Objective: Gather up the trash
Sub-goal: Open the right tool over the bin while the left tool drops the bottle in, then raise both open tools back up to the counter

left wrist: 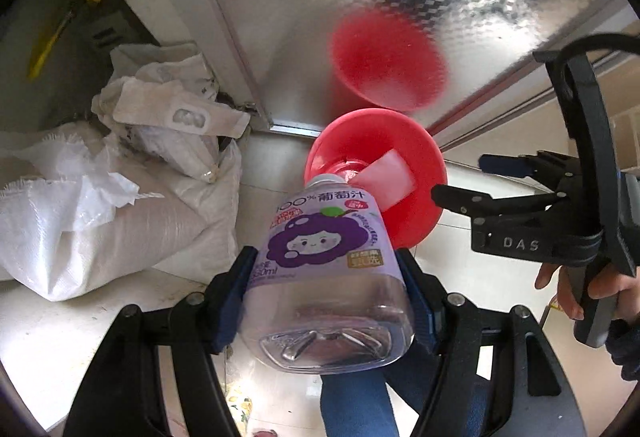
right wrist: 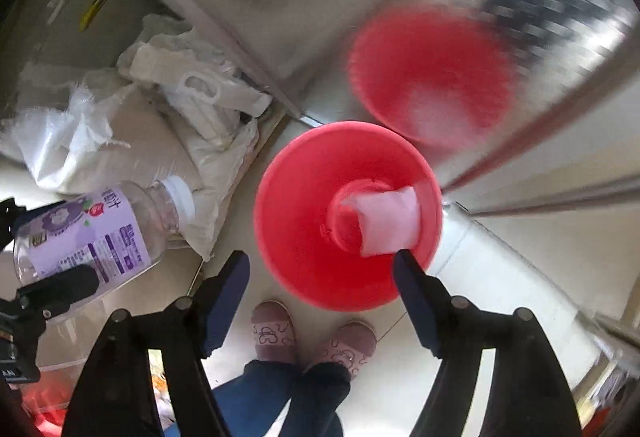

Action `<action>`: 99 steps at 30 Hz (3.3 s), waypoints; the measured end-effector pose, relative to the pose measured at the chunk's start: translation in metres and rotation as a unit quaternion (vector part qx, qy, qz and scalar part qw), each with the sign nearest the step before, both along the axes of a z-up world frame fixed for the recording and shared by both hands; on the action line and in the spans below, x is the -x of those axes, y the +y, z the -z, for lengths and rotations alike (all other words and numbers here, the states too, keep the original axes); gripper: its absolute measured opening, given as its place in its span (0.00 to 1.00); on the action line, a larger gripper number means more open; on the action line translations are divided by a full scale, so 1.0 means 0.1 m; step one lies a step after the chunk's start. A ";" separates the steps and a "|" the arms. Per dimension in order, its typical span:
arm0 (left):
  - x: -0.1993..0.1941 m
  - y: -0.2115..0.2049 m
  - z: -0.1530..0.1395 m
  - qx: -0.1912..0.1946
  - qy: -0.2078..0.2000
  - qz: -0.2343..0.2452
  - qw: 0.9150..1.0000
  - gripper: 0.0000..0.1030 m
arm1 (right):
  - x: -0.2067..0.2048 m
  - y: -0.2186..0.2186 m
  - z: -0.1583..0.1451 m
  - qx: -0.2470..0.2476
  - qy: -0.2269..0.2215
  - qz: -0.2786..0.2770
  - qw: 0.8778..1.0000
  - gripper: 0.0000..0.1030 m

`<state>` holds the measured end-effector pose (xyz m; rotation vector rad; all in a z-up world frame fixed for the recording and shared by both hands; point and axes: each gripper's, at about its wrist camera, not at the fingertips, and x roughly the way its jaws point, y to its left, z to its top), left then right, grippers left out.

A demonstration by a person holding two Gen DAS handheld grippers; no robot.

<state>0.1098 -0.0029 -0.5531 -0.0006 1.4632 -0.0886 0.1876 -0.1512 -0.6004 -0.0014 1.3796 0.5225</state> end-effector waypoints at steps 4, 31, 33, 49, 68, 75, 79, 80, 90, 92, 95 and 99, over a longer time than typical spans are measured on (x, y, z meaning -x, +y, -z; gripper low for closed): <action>-0.03 -0.05 -0.10 0.005 -0.003 0.013 1.000 0.65 | 0.02 -0.12 -0.13 0.010 0.017 0.037 0.999 0.79; -0.54 -0.76 0.82 0.009 0.030 0.083 0.996 0.65 | 0.35 -0.78 -0.11 0.057 -0.005 0.173 0.983 0.80; -0.54 -0.80 0.82 0.002 0.030 0.095 0.995 0.66 | 0.36 -0.77 -0.10 0.060 -0.005 0.176 0.983 0.80; -0.58 -0.64 0.05 0.038 0.032 0.064 0.997 0.75 | 0.46 -0.86 -0.86 0.036 -0.019 0.200 0.979 0.80; -0.16 -0.61 -2.51 0.038 -0.072 0.062 0.995 0.87 | 0.79 -0.86 -2.68 0.023 -0.078 0.187 0.979 0.80; -0.07 -0.50 -3.44 0.018 -0.124 0.049 0.991 0.93 | 0.82 -0.87 -3.58 0.009 -0.125 0.178 0.976 0.80; -0.05 -0.42 -3.86 0.015 -0.154 0.034 0.987 1.00 | 0.76 -0.88 -3.98 -0.013 -0.145 0.169 0.975 0.80; -0.05 -0.39 -3.95 0.015 -0.163 0.032 0.986 1.00 | 0.74 -0.86 -4.06 -0.016 -0.152 0.166 0.974 0.81; -0.31 0.00 -4.68 0.011 -0.217 -0.018 0.976 1.00 | 0.41 -0.60 -4.81 -0.029 -0.218 0.114 0.969 1.00; -0.43 0.06 -4.76 0.012 -0.220 -0.023 0.975 1.00 | 0.30 -0.53 -4.88 -0.027 -0.223 0.107 0.969 1.00; -0.62 0.16 -4.89 0.013 -0.225 -0.024 0.974 1.00 | 0.13 -0.44 -4.97 -0.021 -0.225 0.103 0.969 1.00; -1.00 0.38 -4.93 0.019 -0.227 -0.030 0.973 1.00 | -0.14 -0.39 -5.11 -0.014 -0.226 0.110 0.968 1.00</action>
